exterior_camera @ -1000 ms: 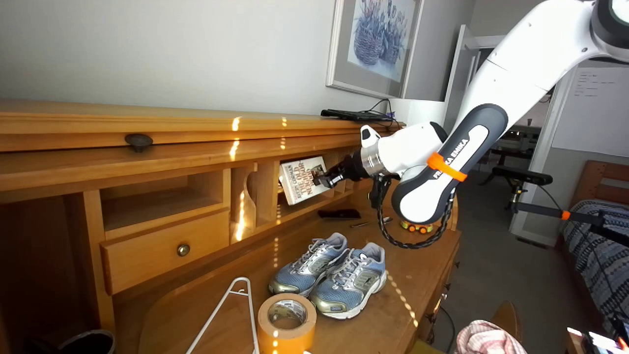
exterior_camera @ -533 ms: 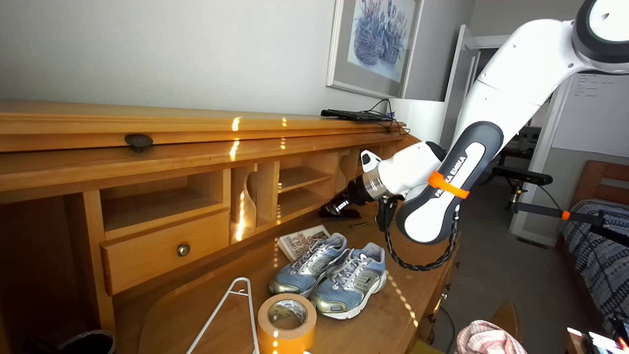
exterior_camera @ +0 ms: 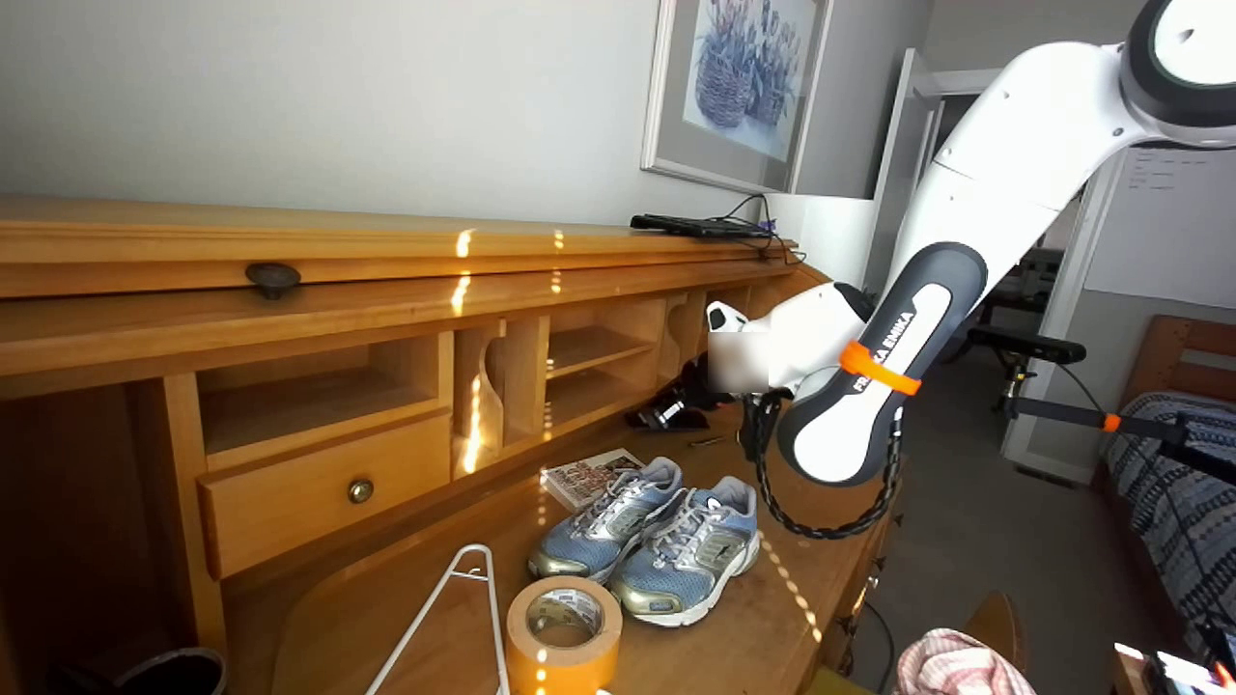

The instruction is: Remove the white book from the middle compartment and put it on the desk

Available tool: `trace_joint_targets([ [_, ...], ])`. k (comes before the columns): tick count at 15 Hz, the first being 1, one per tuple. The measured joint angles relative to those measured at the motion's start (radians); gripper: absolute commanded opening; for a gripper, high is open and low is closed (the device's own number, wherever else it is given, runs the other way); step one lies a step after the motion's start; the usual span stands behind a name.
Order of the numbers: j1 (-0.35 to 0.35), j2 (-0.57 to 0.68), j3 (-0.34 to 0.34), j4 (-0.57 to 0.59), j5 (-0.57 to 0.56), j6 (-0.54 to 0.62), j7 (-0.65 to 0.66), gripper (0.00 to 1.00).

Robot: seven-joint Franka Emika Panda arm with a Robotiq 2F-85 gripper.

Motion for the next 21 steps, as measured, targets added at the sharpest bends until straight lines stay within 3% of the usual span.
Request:
trace_joint_targets([
  [1,0.000,-0.001,0.002,-0.005,0.000,-0.001,0.000,0.26],
  [3,-0.003,-0.006,0.011,-0.020,-0.003,-0.015,0.004,0.32],
  [12,-0.049,-0.080,0.052,-0.055,-0.008,-0.180,0.063,0.99],
  [21,-0.160,-0.103,0.148,-0.060,-0.008,-0.294,0.098,1.00],
])
